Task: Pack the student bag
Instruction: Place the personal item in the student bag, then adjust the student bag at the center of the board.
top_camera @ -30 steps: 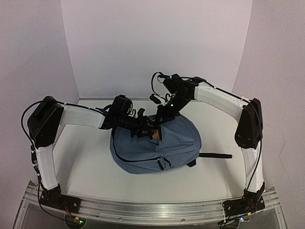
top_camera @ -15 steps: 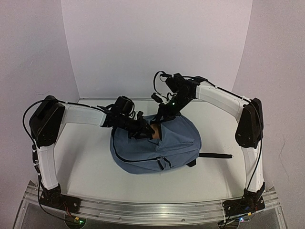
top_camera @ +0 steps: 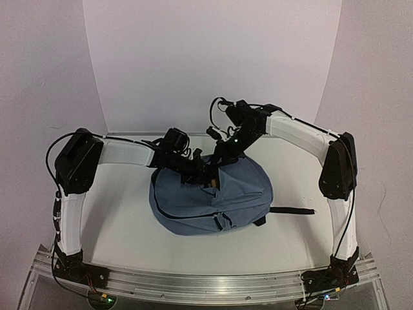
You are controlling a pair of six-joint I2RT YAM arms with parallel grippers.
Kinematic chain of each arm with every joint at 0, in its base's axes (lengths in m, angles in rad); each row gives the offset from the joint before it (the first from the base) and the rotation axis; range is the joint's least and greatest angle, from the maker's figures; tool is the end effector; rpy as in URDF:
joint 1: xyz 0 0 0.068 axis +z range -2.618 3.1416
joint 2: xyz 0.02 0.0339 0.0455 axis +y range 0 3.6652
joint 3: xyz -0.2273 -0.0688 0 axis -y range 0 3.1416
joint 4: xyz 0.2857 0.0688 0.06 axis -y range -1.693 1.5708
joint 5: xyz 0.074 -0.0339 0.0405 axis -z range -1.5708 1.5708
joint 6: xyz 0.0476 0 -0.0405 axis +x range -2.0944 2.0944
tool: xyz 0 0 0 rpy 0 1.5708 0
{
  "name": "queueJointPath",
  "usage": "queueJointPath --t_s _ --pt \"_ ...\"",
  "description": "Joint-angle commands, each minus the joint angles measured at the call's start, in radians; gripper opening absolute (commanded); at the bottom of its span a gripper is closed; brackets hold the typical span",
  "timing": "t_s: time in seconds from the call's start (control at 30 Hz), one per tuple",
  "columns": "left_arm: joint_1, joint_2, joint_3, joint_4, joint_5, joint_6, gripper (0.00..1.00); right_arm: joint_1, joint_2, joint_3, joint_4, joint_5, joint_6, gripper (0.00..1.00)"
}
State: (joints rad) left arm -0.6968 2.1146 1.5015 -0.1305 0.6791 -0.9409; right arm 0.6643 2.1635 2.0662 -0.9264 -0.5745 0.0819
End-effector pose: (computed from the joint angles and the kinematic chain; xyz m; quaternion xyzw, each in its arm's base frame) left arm 0.3547 -0.3358 0.1175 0.0277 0.8733 -0.4851 0.0361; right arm 0.3749 0.3264 0.2367 -0.3384 0.8625 0.3485 0.1418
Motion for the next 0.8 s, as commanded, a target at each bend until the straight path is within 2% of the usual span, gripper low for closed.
queueJointPath --t_s 0.0,0.1,0.17,0.3,0.43,0.53,0.57,0.63,0.77 --pt "-0.004 -0.146 -0.078 0.044 -0.012 0.052 0.31 0.001 -0.018 -0.021 0.029 -0.056 0.008 0.15" --pt "-0.005 -0.256 -0.145 -0.02 -0.07 0.073 0.47 -0.008 -0.009 -0.042 0.031 -0.069 -0.005 0.27" --pt "-0.004 -0.325 -0.176 -0.053 -0.11 0.075 0.5 -0.008 -0.003 -0.051 0.033 -0.088 -0.015 0.35" --pt "-0.004 -0.376 -0.213 -0.133 -0.202 0.056 0.52 -0.011 -0.001 -0.058 0.029 -0.141 -0.04 0.5" --pt "-0.004 -0.323 -0.197 -0.197 -0.22 0.022 0.52 -0.036 -0.028 -0.054 0.026 -0.185 -0.055 0.68" --pt "-0.004 -0.284 -0.187 -0.166 -0.212 0.0 0.52 -0.073 -0.026 0.011 0.025 -0.225 -0.041 0.79" --pt "-0.004 -0.268 -0.175 -0.162 -0.208 0.001 0.52 -0.087 -0.02 0.038 0.024 -0.236 -0.032 0.8" --pt "-0.004 -0.229 -0.134 -0.171 -0.196 0.013 0.51 -0.105 -0.008 0.058 0.021 -0.241 -0.034 0.77" --pt "-0.004 -0.152 -0.068 -0.189 -0.17 0.02 0.48 -0.11 -0.001 0.014 0.017 -0.187 -0.083 0.55"
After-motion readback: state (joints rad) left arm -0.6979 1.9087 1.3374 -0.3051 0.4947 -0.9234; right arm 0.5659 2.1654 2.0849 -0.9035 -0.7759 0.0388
